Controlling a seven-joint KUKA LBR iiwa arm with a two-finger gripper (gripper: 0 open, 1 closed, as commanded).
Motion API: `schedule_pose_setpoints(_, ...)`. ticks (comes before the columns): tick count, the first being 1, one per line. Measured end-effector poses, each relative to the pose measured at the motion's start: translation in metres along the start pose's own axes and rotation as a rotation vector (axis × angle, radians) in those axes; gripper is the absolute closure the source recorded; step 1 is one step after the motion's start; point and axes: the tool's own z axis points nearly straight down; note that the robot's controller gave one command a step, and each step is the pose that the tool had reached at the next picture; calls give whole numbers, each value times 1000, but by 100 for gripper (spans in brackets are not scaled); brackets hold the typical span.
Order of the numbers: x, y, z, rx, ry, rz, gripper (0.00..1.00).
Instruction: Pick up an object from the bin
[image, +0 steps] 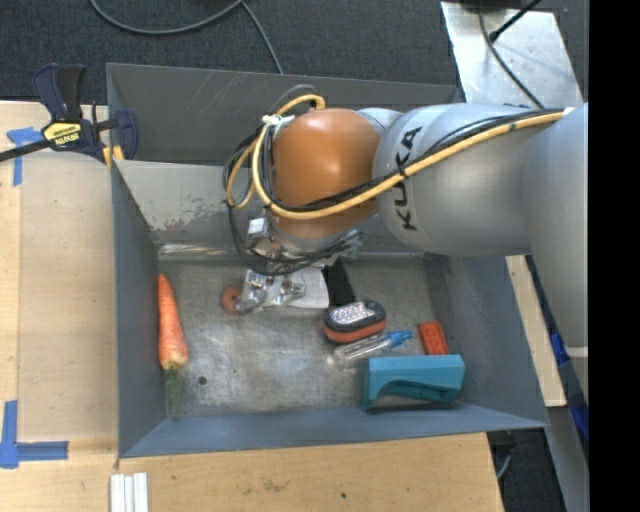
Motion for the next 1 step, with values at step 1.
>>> schedule_pose_setpoints(1, 0, 0, 0, 0, 0, 0, 100)
